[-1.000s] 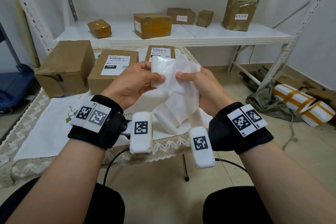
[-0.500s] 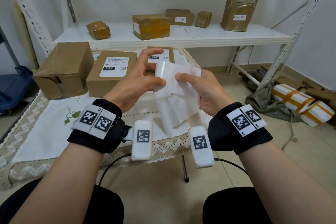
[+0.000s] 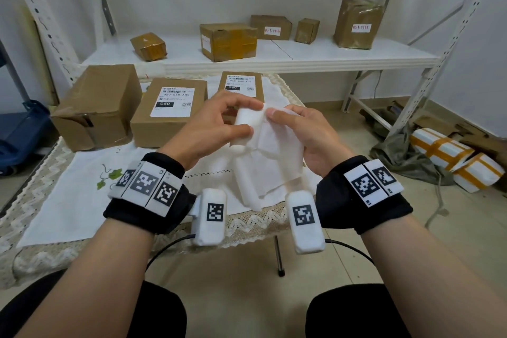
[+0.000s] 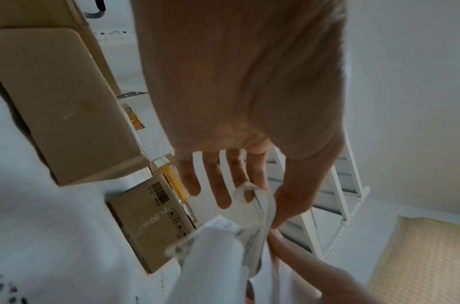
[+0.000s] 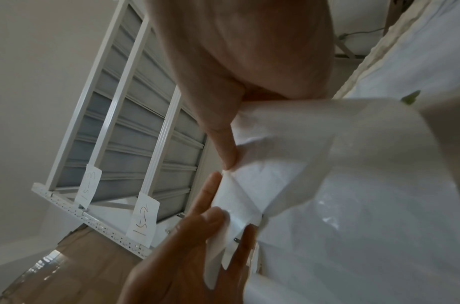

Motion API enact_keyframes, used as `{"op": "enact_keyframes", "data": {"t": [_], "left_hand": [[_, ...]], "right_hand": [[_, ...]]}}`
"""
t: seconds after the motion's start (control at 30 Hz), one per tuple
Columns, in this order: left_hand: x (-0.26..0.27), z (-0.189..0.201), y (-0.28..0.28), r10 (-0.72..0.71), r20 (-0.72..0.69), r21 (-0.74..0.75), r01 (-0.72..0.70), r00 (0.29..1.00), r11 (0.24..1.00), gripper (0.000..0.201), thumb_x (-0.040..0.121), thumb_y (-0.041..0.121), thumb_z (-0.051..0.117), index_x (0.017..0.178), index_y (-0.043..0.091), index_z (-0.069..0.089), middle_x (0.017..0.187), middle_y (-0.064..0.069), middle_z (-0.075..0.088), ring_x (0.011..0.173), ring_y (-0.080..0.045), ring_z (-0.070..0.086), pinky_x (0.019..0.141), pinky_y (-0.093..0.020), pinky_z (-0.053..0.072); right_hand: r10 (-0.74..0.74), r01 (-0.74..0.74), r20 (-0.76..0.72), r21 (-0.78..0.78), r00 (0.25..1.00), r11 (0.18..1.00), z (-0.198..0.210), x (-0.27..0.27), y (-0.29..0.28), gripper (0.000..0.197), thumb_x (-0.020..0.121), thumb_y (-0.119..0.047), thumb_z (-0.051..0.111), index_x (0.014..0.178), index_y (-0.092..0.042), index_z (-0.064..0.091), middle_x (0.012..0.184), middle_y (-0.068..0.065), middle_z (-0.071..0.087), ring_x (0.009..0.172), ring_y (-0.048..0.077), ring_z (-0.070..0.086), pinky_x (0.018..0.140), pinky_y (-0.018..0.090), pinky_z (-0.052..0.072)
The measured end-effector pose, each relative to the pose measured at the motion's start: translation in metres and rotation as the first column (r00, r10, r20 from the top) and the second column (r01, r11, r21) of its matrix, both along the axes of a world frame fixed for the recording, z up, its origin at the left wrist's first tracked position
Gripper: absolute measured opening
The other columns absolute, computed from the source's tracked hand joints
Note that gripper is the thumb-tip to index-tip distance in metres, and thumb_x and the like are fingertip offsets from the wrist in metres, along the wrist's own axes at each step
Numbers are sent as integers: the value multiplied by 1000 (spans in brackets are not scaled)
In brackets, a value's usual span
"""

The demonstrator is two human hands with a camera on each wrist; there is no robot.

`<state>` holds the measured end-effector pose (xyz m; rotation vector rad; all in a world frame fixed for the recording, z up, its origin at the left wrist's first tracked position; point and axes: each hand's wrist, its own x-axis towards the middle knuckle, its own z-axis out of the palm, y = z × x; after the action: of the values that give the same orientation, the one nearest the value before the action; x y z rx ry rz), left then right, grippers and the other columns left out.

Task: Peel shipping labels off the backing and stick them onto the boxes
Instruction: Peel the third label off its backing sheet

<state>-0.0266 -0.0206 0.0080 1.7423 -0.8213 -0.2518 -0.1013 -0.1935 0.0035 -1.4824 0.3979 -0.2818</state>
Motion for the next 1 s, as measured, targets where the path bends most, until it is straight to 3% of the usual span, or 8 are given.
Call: {"op": "enact_keyframes", "data": {"t": [0.17, 0.33, 0.4, 0.57, 0.73, 0.8, 0.87, 1.0], "left_hand": [[0, 1, -1, 67, -5, -37, -67, 998, 997, 38, 88, 6, 74, 121, 24, 71, 127, 4, 53, 105, -2, 58, 60, -3, 43], [-1, -1, -4, 111, -24, -67, -112, 994, 991, 37, 89, 4, 73, 123, 20, 71, 129, 2, 52, 84, 19, 56, 56, -2, 42], [0, -1, -6, 134, -40, -70, -136, 990, 988, 36, 89, 5, 72, 122, 20, 71, 130, 2, 53, 86, 17, 57, 55, -1, 40], [1, 0, -6, 151, -109, -104, -162, 983, 981, 35, 89, 7, 73, 121, 21, 72, 127, 1, 54, 99, -4, 56, 57, -2, 40], [0, 2, -5, 141, -153, -160, -165, 978, 973, 37, 90, 6, 71, 124, 20, 71, 128, 2, 54, 104, -6, 58, 69, -3, 45], [1, 2, -4, 141, -149, -174, -166, 979, 971, 38, 89, 4, 71, 124, 21, 72, 131, 0, 54, 110, -9, 60, 73, -6, 48], [1, 4, -2, 125, -149, -182, -152, 981, 972, 40, 89, 1, 70, 124, 21, 72, 130, 1, 53, 113, -13, 62, 78, -13, 53], [0, 5, 2, 104, -148, -154, -126, 984, 980, 44, 89, -2, 68, 124, 24, 72, 137, 1, 52, 116, -21, 64, 98, -41, 57]], "right_hand": [[-43, 45, -32, 65, 999, 997, 2, 3, -3, 37, 94, -18, 73, 67, -19, 47, 89, 10, 61, 80, 25, 58, 70, 33, 46], [-76, 79, -28, 128, 997, 989, 2, 2, -3, 34, 96, -14, 69, 71, -17, 47, 96, 13, 62, 82, 27, 61, 72, 34, 50], [-89, 92, -30, 152, 996, 984, 2, 3, -4, 32, 95, -12, 69, 72, -16, 48, 96, 13, 64, 83, 27, 63, 76, 36, 52], [-119, 117, -8, 232, 993, 966, 0, 5, -6, 34, 94, -8, 70, 70, -15, 47, 87, 9, 68, 74, 25, 66, 68, 34, 56], [-88, 73, 44, 269, 995, 960, -1, 5, -5, 28, 96, -13, 71, 76, -14, 52, 86, 7, 71, 71, 21, 68, 65, 33, 58], [-9, -13, 80, 264, 997, 965, 1, 3, -6, 12, 93, -16, 75, 94, -8, 65, 97, 9, 76, 84, 23, 75, 75, 36, 62], [85, -99, 70, 229, 994, 968, 2, 0, -6, 33, 90, -15, 77, 120, -2, 69, 113, 14, 77, 105, 29, 74, 93, 42, 60], [196, -194, -2, 130, 981, 972, 1, -1, -5, 40, 84, -5, 80, 123, -2, 70, 116, 15, 76, 112, 33, 72, 103, 46, 55]]}}
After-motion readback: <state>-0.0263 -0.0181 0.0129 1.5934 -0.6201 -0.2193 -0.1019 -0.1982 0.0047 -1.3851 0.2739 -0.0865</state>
